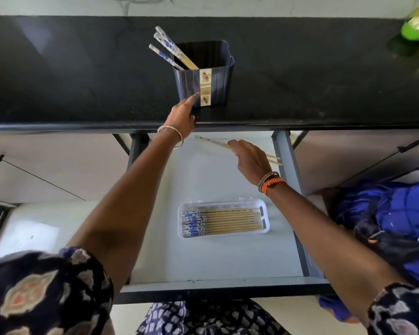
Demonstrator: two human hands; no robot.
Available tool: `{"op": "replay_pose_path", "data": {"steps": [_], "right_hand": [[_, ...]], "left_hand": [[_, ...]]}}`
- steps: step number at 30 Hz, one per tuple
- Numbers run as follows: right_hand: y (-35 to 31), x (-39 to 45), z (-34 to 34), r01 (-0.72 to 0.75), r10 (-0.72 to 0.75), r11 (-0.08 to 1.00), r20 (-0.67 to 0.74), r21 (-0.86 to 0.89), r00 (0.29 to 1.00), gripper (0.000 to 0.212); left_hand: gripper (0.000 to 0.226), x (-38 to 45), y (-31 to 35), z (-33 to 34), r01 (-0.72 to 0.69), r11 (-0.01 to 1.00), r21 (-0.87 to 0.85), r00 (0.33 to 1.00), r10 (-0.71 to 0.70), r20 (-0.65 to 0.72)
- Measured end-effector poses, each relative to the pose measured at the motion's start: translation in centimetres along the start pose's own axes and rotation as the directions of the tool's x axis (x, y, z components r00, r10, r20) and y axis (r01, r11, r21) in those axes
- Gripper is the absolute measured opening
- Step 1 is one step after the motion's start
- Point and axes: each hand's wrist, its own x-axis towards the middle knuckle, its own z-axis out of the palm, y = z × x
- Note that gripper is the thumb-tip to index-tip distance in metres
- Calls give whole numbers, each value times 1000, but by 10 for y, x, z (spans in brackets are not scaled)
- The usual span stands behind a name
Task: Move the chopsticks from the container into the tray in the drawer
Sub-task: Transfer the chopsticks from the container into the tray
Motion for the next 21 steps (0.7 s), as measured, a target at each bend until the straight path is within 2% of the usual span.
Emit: {"op": "replay_pose_path", "data": {"steps": [3, 6, 8, 9, 11, 13, 14, 16, 18, 21], "right_hand": [[-4, -25, 15, 30, -27, 999, 122, -30, 992, 36], [-19, -65, 35, 147, -138, 989, 249, -17, 959, 45], [-25, -93, 45, 184, -188, 982, 327, 41, 926, 44], [-25, -105, 49, 183, -195, 981, 369, 67, 909, 43], [-19, -118, 57, 182, -195, 981, 457, 73, 868, 42], [-12, -122, 64, 179, -176, 983, 546, 49, 819, 45], [-9, -121, 67, 164, -156, 986, 593, 40, 790, 43], [-9, -117, 72, 145, -131, 989, 668, 35, 732, 33], [-14, -111, 76, 116, -113, 992, 714, 44, 691, 27], [-23, -104, 83, 70, -112, 994, 741, 87, 662, 30]], "left_hand": [[49, -33, -7, 4, 49, 998, -34, 997, -50, -50], [33, -102, -15, 25, 239, 941, -239, 942, -285, -177], [27, -152, -26, 44, 384, 860, -336, 874, -456, -169], [25, -173, -34, 55, 477, 805, -354, 835, -540, -103], [25, -207, -49, 74, 657, 650, -382, 733, -668, 126], [28, -228, -56, 86, 764, 505, -401, 632, -710, 310], [29, -234, -58, 89, 783, 466, -411, 608, -712, 350], [29, -239, -61, 93, 790, 461, -404, 601, -711, 364], [29, -240, -61, 96, 783, 515, -349, 617, -714, 330], [28, -237, -62, 98, 775, 542, -326, 627, -722, 292]]}}
